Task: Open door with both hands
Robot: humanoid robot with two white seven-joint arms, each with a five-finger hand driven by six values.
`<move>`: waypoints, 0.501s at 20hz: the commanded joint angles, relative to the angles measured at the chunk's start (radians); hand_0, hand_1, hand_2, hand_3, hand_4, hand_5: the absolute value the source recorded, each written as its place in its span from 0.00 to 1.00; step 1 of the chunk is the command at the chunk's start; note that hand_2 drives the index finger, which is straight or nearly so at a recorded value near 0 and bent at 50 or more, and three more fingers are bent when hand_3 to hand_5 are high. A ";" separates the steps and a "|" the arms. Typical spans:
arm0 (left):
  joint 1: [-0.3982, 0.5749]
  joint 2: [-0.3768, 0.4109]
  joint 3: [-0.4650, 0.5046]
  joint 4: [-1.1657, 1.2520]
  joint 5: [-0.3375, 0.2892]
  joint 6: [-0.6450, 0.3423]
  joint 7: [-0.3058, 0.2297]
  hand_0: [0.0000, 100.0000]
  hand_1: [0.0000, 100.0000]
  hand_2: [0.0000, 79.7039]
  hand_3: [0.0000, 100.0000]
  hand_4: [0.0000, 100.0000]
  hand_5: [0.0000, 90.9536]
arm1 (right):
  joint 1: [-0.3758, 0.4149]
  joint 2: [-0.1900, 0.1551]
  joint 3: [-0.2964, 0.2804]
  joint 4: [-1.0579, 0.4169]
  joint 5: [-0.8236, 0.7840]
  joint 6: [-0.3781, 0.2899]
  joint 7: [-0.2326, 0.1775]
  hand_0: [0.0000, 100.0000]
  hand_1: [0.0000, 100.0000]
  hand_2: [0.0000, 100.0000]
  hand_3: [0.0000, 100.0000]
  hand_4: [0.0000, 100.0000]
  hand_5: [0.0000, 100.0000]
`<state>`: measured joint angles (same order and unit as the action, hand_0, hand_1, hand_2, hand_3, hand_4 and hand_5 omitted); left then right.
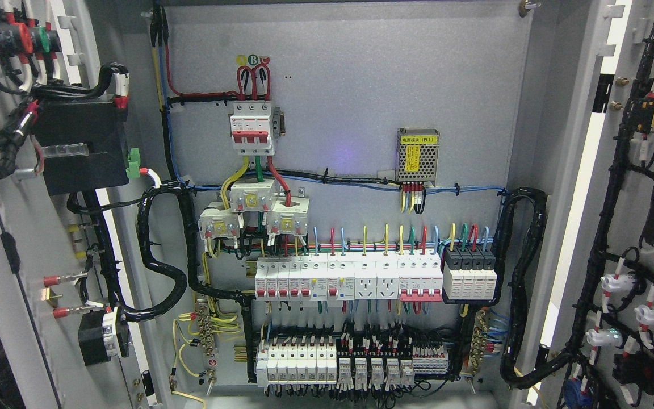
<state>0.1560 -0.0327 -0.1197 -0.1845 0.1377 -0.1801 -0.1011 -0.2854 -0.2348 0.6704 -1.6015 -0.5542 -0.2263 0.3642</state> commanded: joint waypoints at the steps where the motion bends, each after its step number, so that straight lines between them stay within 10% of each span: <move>1: 0.144 0.016 -0.124 -0.465 -0.001 0.011 0.034 0.00 0.00 0.00 0.00 0.03 0.00 | 0.100 -0.083 -0.089 -0.066 0.000 -0.011 -0.014 0.00 0.00 0.00 0.00 0.00 0.00; 10: 0.322 0.114 -0.166 -1.030 -0.040 0.011 0.029 0.00 0.00 0.00 0.00 0.03 0.00 | 0.238 -0.078 -0.147 -0.133 0.002 -0.016 -0.076 0.00 0.00 0.00 0.00 0.00 0.00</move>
<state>0.3739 0.0082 -0.2158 -0.6486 0.1189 -0.1684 -0.0681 -0.1271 -0.2825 0.5963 -1.6650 -0.5527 -0.2377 0.2926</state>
